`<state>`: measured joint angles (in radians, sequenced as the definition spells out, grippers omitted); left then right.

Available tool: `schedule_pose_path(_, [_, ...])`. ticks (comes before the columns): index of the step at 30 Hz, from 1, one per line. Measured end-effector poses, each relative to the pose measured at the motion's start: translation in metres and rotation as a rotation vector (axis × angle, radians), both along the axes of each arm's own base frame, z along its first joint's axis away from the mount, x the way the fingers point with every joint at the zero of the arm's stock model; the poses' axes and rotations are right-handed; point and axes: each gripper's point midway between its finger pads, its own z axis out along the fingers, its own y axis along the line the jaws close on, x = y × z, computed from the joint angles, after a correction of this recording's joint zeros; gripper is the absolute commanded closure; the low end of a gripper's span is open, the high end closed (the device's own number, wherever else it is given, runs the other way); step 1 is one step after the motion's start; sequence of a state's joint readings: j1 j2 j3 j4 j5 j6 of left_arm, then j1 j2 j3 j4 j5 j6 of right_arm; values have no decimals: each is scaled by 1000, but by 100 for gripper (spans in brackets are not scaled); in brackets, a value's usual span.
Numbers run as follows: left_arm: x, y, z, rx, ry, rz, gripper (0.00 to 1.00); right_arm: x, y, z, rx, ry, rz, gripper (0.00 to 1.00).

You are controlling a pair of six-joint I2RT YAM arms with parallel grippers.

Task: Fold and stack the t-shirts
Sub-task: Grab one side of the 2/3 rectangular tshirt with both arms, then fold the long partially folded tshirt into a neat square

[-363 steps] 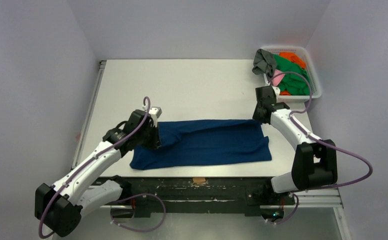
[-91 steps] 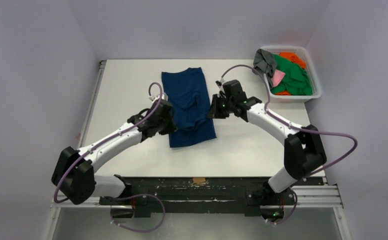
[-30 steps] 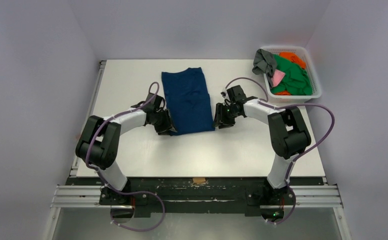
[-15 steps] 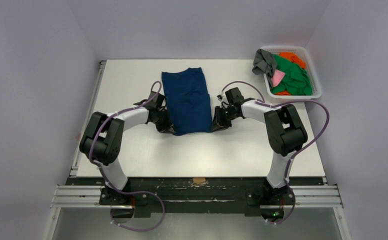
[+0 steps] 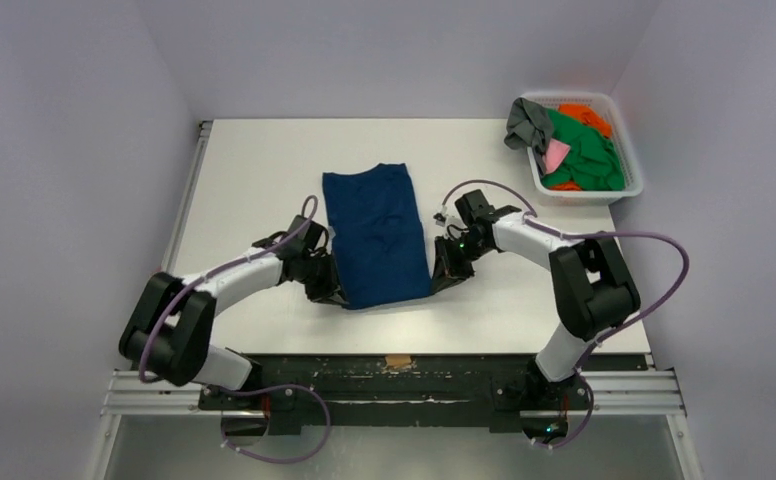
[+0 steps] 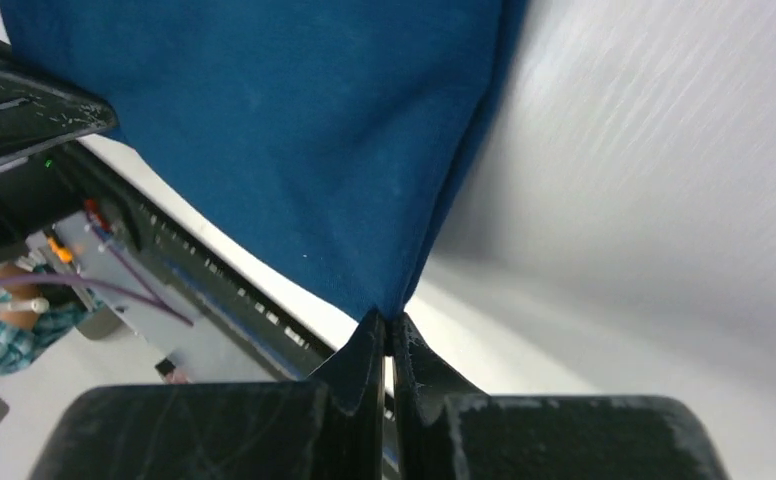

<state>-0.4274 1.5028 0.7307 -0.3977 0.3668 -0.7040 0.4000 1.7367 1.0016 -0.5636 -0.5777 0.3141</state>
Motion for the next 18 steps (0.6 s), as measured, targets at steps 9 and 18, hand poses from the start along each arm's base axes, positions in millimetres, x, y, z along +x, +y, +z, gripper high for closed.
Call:
schedule_pose_path(9, [-5,-1,107,-76,-224,2,100,11,12,88,104,-140,26,100])
schedule_pose_path(18, [83,26,148,-26,-401,186,100,122,36,154,256,-401,-81,100])
